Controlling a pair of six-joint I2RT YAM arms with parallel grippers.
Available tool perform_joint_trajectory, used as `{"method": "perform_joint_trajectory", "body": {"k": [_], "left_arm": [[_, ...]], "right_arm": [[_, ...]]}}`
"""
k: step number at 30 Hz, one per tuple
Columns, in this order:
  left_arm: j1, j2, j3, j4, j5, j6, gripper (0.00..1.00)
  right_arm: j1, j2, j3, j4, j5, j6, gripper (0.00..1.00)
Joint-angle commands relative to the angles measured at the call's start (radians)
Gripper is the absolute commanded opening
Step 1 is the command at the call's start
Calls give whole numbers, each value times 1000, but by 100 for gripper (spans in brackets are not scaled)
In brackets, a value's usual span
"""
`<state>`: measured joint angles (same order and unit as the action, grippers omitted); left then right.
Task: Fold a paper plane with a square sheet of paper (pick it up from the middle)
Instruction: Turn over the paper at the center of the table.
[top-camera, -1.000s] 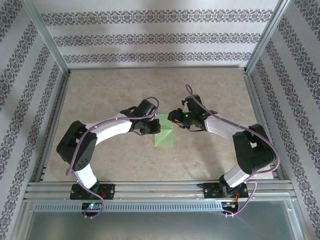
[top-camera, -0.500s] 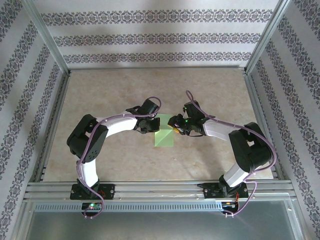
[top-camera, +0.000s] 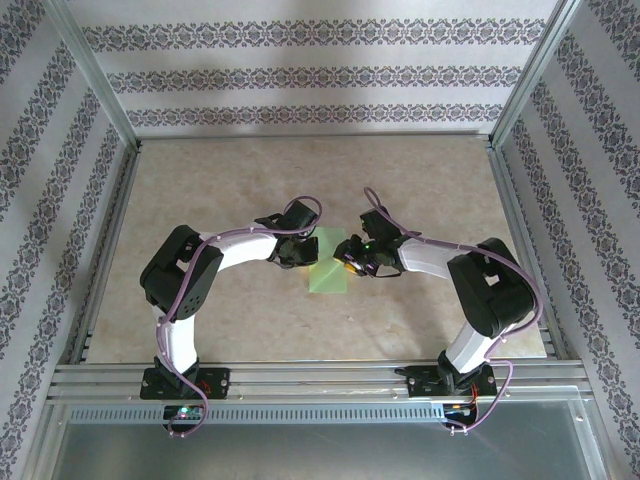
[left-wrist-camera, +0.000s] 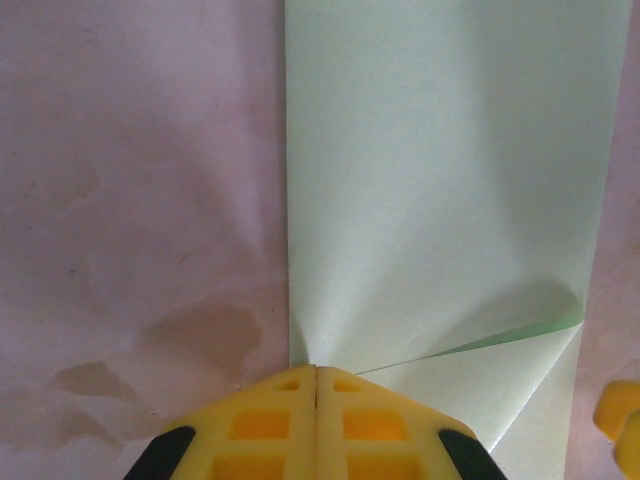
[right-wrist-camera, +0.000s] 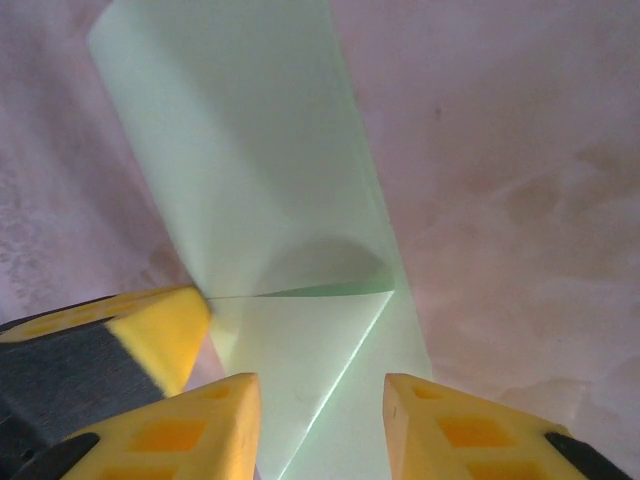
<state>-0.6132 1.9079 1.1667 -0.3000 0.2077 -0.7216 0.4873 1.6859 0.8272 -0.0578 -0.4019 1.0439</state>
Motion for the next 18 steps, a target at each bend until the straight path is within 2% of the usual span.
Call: {"method": "perform_joint_trajectory", "body": {"k": [1, 11, 18], "left_arm": [[10, 22, 7, -38, -26, -27, 2], [10, 18, -7, -50, -27, -61, 1], [10, -13, -34, -30, 19, -122, 1]], "right_arm": [[10, 18, 34, -57, 40, 9, 37], [30, 55, 78, -90, 53, 17, 36], [41, 82, 99, -102, 65, 22, 36]]}}
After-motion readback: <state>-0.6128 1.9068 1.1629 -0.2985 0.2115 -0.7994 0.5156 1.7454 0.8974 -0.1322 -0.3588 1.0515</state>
